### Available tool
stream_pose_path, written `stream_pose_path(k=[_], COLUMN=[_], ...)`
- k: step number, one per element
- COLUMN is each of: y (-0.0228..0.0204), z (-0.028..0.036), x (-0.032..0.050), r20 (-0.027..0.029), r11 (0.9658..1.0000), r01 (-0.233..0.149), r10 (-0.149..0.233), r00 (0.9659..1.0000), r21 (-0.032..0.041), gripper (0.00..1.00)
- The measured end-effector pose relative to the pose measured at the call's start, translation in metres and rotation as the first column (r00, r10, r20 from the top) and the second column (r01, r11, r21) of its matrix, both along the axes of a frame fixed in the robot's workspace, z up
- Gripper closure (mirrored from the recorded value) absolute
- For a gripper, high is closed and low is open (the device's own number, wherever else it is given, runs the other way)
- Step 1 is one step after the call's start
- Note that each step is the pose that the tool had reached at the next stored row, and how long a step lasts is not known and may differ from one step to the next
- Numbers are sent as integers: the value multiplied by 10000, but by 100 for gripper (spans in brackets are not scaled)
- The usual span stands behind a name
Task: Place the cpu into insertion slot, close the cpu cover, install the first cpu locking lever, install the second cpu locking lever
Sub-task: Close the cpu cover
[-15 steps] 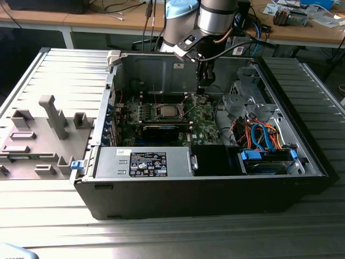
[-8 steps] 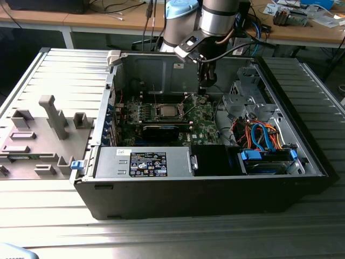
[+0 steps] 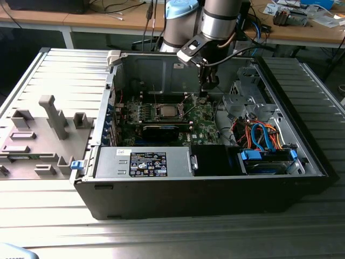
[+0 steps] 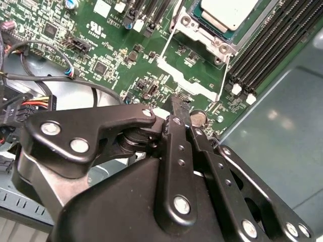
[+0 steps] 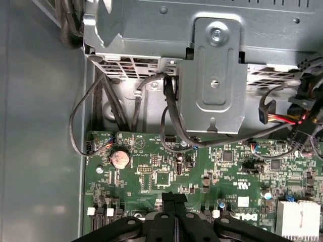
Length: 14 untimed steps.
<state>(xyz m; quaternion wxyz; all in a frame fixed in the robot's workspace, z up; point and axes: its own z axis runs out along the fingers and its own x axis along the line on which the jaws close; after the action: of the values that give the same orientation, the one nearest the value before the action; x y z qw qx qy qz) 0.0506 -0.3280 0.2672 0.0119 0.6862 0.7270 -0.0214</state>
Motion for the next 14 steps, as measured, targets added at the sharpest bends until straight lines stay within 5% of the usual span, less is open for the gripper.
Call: stream_pose_path(k=[8, 14], y=[0, 0], z=[-139, -148], x=[2, -22], r20=[0, 0], r11=[10000, 10000], r01=[-46, -54], r10=[46, 54], r00=[10000, 10000], r21=[1, 1], gripper=[89, 89])
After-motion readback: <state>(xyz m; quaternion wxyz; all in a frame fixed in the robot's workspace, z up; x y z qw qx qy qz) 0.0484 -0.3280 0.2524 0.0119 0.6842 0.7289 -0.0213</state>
